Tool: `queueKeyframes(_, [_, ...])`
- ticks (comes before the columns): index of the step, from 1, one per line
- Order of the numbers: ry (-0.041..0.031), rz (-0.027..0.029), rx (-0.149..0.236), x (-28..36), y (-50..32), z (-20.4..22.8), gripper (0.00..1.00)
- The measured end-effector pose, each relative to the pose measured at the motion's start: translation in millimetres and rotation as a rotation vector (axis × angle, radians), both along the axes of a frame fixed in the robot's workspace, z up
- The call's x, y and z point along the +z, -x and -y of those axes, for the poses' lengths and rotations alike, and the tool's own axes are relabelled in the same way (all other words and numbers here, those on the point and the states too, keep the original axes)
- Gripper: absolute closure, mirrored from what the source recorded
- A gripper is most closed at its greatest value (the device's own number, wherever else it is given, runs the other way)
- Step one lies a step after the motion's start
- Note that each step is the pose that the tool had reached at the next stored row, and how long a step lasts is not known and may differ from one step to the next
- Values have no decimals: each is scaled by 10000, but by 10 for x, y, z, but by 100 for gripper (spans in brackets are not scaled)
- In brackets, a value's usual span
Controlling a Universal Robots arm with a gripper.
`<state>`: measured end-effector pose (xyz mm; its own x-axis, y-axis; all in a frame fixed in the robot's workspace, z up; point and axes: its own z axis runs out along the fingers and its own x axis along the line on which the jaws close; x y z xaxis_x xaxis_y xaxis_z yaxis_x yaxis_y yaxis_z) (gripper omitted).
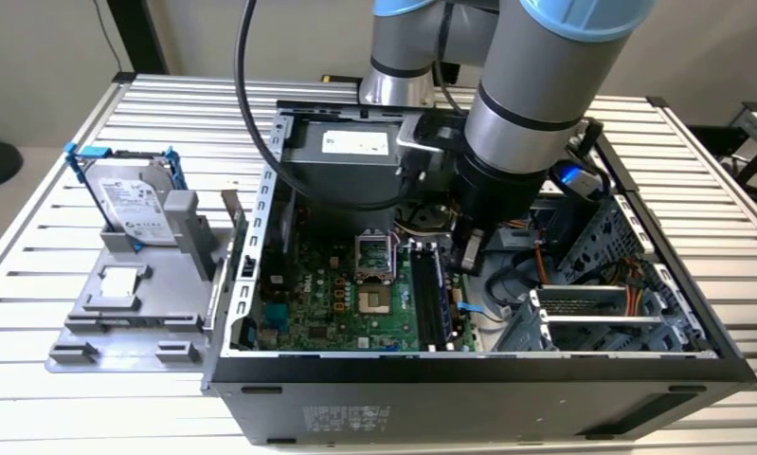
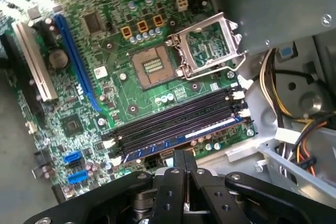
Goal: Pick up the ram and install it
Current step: 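Press down the ram until it locks into place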
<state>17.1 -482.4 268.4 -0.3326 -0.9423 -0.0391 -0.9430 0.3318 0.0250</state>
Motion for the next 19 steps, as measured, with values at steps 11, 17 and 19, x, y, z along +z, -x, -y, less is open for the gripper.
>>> queueKeyframes(11, [29,97,1982,-4,0,0,100])
queueKeyframes(17, [26,99,2610,-28,0,0,100])
queueKeyframes(19, [25,99,2611,-28,0,0,100])
